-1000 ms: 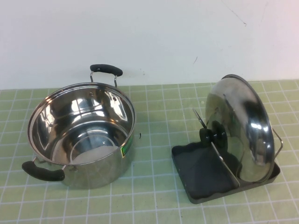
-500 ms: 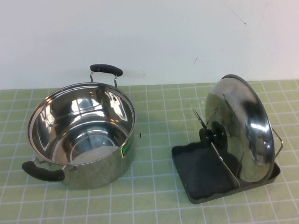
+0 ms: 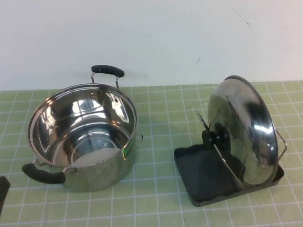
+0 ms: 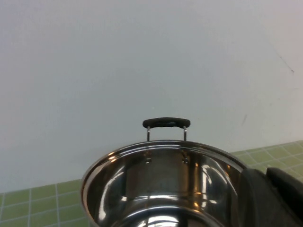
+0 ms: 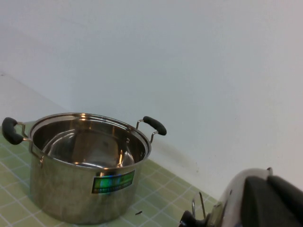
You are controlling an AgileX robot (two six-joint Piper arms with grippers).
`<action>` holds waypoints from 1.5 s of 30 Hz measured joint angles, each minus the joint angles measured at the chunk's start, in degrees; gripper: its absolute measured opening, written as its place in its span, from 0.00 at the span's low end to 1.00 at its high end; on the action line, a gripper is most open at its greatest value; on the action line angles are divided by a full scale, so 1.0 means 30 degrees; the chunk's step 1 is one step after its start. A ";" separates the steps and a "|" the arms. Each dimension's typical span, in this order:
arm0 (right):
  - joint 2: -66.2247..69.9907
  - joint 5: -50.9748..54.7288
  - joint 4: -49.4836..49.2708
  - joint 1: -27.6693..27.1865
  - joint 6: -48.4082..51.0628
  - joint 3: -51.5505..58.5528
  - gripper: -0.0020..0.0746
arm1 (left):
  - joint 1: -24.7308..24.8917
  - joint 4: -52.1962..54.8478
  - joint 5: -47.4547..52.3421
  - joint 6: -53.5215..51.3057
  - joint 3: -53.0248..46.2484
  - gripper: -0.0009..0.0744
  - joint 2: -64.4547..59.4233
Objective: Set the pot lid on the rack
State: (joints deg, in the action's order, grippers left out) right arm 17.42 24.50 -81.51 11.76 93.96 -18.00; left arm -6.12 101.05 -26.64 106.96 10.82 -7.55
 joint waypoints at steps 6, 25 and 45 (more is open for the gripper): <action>-0.0032 -0.0647 0.0042 0.0000 0.0000 0.0298 0.02 | 0.0000 0.0066 -0.1348 0.0000 0.0000 0.01 0.0000; -0.5911 -0.1660 3.0306 -0.4846 -3.0300 0.5019 0.02 | 0.0000 0.0177 -0.4542 0.0000 0.0000 0.01 0.0000; -0.6078 -0.1754 2.9413 -0.2506 -3.1892 0.6509 0.02 | 0.0000 0.0349 -0.7100 0.0241 0.0000 0.01 0.0037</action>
State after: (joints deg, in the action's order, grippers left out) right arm -0.81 19.24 6.72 4.25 -1.71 1.53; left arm -6.12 102.09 -47.93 107.69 10.82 -7.44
